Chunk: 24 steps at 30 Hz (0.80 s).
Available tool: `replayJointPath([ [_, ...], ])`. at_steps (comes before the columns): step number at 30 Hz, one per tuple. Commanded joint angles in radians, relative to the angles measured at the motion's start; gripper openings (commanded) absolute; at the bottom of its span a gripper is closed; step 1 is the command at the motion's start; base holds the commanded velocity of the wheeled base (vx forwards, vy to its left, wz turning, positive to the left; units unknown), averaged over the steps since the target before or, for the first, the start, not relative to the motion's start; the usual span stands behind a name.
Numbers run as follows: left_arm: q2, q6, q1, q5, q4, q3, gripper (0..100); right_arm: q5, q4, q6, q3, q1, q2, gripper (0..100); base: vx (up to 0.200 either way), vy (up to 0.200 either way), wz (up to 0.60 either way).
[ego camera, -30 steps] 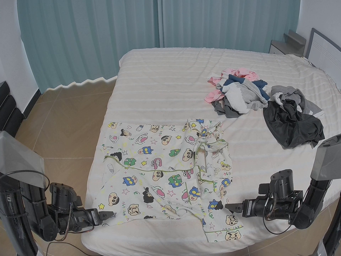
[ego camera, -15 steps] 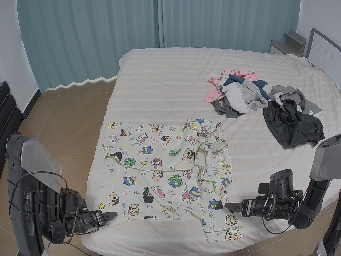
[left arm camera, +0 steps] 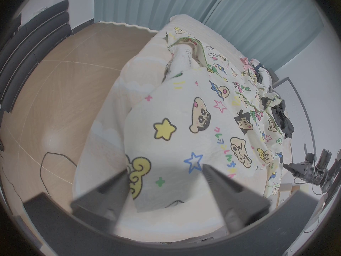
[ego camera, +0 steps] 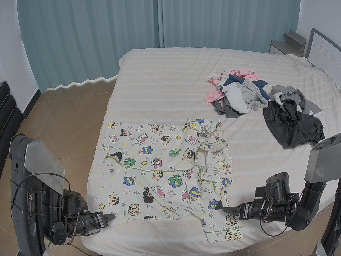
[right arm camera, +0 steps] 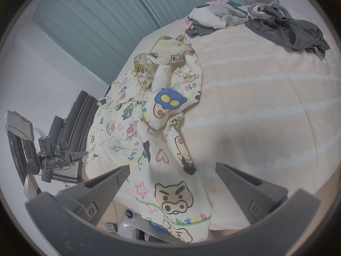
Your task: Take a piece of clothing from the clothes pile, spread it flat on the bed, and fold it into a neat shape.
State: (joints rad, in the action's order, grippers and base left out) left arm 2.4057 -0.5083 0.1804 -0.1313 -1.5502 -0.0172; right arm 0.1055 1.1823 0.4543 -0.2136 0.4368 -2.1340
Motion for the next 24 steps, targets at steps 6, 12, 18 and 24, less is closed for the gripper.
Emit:
replayJointPath([
  [6, 0.0, -0.009, 0.002, 0.004, -0.021, 0.016, 0, -0.007, 0.08, -0.042, 0.01, 0.042, -0.138, 100, 0.0, 0.0, 0.0],
  [12, -0.007, -0.009, -0.002, 0.007, -0.021, 0.016, 0, -0.029, 0.154, -0.077, 0.026, 0.056, -0.213, 100, 0.0, 0.0, 0.0],
  [18, -0.014, -0.01, -0.002, 0.007, -0.021, 0.016, 0, -0.029, 0.183, -0.098, 0.042, 0.06, -0.234, 100, 0.0, 0.0, 0.0],
  [24, -0.016, -0.01, -0.002, 0.007, -0.021, 0.016, 0, -0.029, 0.232, -0.1, 0.049, 0.065, -0.265, 0, 0.0, 0.0, 0.0],
])
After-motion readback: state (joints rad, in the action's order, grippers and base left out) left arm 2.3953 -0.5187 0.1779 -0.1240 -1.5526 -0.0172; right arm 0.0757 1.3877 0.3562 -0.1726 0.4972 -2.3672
